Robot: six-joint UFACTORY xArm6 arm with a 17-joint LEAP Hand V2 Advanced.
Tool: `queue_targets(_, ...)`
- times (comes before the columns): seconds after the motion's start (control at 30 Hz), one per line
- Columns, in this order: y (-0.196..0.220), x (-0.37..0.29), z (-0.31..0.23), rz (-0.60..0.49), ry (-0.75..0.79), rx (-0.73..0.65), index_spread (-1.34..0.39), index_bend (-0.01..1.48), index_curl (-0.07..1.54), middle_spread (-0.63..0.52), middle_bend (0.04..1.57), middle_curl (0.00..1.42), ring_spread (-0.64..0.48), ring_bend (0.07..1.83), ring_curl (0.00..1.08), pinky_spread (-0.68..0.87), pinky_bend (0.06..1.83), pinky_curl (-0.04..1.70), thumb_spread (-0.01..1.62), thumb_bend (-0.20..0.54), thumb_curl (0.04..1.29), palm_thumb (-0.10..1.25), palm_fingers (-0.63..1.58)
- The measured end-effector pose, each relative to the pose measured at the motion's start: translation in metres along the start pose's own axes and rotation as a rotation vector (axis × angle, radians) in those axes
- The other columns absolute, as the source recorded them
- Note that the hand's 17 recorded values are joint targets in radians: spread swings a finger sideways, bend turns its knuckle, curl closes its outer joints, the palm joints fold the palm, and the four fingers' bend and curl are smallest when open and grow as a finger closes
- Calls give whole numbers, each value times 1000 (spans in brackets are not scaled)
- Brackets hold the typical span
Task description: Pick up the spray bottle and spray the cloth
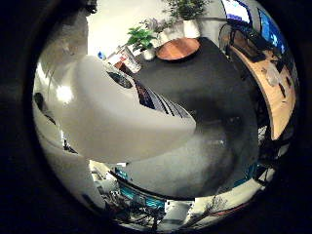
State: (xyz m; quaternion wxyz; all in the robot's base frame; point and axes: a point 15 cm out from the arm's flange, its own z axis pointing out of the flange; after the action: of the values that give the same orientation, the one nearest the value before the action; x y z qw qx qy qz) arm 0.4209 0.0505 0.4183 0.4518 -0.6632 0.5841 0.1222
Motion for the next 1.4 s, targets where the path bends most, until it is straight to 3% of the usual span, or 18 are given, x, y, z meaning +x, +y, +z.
queue_targets(0.37, 12, -78, 70, -68, 164, -220, -254, 1158, 615, -183, 1308, 637, -212, 1414, 567, -320, 1273, 616, 1029, -7, 1028, 1073, 1248)
queue_targets(0.6, 16, -46, 139, -86, 364, -334, -254, 1160, 614, -183, 1310, 635, -212, 1419, 565, -322, 1275, 619, 1024, -7, 1037, 1072, 1247)
queue_targets(0.83, 26, -20, 188, -99, 417, -382, -253, 1161, 614, -183, 1312, 633, -212, 1422, 562, -313, 1276, 620, 1024, -7, 1043, 1071, 1247)
queue_targets(1.0, 12, -21, 172, -89, 420, -353, -253, 1161, 613, -182, 1312, 633, -212, 1421, 562, -319, 1275, 620, 1026, -8, 1041, 1060, 1247)
queue_targets(1.4, -18, -101, 83, -163, 374, -257, -253, 1162, 613, -182, 1313, 632, -211, 1419, 563, -322, 1275, 621, 999, -8, 1043, 1059, 1246)
